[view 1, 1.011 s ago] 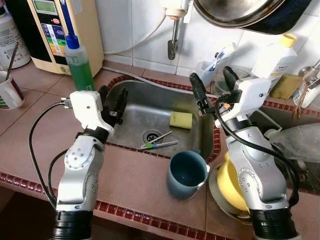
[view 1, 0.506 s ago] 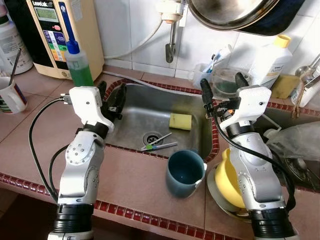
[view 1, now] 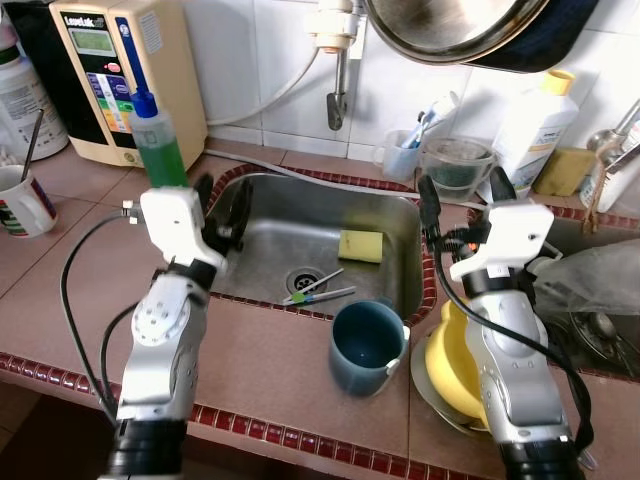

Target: Kitchen organization

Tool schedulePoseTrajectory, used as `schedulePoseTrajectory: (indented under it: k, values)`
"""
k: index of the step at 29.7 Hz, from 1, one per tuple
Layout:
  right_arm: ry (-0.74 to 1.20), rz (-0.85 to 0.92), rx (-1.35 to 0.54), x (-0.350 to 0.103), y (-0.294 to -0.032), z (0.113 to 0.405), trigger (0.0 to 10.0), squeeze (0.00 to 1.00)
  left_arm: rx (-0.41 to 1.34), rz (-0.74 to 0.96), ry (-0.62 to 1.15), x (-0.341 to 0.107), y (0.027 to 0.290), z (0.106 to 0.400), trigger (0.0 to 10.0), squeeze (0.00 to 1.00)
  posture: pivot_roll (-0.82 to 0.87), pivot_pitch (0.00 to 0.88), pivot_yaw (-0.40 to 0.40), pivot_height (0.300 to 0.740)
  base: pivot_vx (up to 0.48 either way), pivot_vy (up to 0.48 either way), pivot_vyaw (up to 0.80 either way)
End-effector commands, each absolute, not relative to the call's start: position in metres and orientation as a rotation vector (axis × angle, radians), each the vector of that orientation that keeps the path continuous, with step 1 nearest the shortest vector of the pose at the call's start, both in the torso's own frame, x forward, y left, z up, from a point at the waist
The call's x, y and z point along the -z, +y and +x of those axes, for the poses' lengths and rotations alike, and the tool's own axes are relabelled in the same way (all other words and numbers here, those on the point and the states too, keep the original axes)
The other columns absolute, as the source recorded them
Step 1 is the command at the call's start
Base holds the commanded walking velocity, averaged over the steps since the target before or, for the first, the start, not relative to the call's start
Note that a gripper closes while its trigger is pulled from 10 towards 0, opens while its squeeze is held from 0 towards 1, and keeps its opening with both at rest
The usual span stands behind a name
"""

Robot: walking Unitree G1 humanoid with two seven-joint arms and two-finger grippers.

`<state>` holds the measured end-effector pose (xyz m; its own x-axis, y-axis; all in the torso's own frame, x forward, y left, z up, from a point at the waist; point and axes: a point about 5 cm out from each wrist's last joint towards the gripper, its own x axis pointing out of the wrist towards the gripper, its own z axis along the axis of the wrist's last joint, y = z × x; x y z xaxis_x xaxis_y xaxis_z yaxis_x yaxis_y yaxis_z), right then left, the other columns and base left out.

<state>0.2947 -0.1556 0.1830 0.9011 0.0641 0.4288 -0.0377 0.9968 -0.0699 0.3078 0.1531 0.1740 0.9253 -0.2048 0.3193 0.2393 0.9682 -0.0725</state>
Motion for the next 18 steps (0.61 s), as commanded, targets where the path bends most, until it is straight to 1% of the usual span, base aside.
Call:
schedulePoseTrajectory:
  k: [1,14,16,18]
  values:
    - [-0.479,-0.072,-0.037,-0.1893,-0.1588,0.2927,10.0,0.00,0.231,-0.094,-0.347,-0.1811,0.1534,0.3069,10.0,0.00,-0.09,0.000,0.031,0.740,0.000,0.000,0.00]
    - [-0.513,-0.063,-0.025,-0.1947,-0.1591,0.2903,10.0,0.00,0.269,-0.105,-0.371,-0.1856,0.1505,0.3046,10.0,0.00,-0.09,0.000,0.044,0.740,0.000,0.000,0.00]
    - [-0.518,-0.062,-0.026,-0.1955,-0.1584,0.2896,10.0,0.00,0.291,-0.057,-0.379,-0.1860,0.1484,0.3034,10.0,0.00,-0.09,0.000,0.046,0.740,0.000,0.000,0.00]
    - [-0.519,-0.062,-0.028,-0.1960,-0.1577,0.2896,10.0,0.00,0.296,-0.060,-0.383,-0.1862,0.1480,0.3034,10.0,0.00,-0.09,0.000,0.046,0.740,0.000,0.000,0.00]
